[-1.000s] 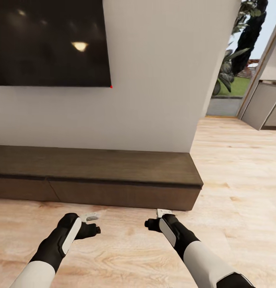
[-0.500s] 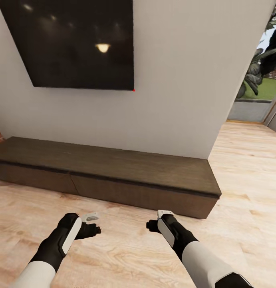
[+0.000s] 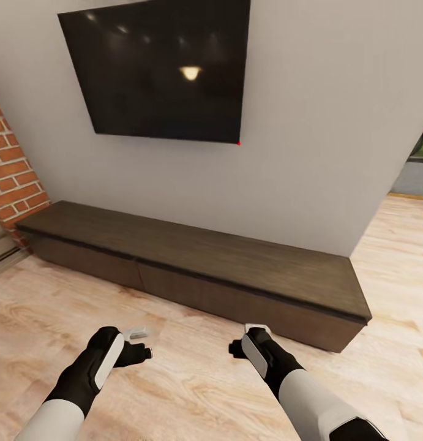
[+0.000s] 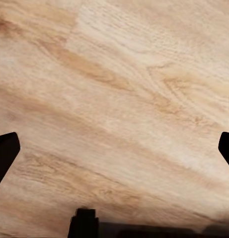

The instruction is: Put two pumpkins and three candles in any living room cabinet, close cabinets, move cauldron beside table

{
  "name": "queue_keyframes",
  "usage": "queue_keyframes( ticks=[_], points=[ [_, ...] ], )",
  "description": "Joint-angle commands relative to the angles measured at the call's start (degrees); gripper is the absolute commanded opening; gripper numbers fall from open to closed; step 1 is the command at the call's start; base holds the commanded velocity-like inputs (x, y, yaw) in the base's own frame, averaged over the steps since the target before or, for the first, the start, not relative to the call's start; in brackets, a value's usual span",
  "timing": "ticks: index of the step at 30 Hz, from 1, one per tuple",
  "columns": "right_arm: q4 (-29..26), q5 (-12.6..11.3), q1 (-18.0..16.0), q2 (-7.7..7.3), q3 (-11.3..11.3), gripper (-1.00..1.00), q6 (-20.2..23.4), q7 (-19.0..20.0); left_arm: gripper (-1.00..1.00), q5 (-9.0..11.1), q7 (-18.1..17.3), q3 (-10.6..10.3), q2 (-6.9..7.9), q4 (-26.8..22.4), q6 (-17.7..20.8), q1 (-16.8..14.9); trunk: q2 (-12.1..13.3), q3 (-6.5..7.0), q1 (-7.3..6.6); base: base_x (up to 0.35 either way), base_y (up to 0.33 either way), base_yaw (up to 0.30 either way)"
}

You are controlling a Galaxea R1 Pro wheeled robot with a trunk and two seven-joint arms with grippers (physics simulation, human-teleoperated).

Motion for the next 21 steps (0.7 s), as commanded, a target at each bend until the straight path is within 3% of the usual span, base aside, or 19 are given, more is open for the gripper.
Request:
queue_keyframes(
  ticks=[1,9,17,21],
  points=[
    [0.00,-0.03,0.00,0.00,0.01,1.00,0.65,-0.43,1.00,0.00,0.31,0.23,0.00,0.17,-0.02,0.00,0.42,0.14,-0.23,0.000,0.000,0.268],
    [0.06,-0.44,0.36,0.00,-0.01,1.00,2.63,-1.07,1.00,-0.01,2.42,1.75,-0.03,2.15,-0.76,0.07,3.62,1.20,-1.98,0.000,0.000,0.266],
    [-0.04,-0.71,1.80,0.00,0.02,1.00,1.93,-0.88,1.00,-0.03,3.83,3.75,-0.01,14.61,-9.76,0.09,6.83,2.27,-3.74,-0.057,0.008,0.266],
    [0.25,-0.65,2.35,0.00,0.15,1.00,1.86,-0.85,1.00,-0.05,3.82,3.89,0.07,16.12,-10.65,0.09,8.44,2.83,-4.62,-0.277,0.048,0.267]
  ],
)
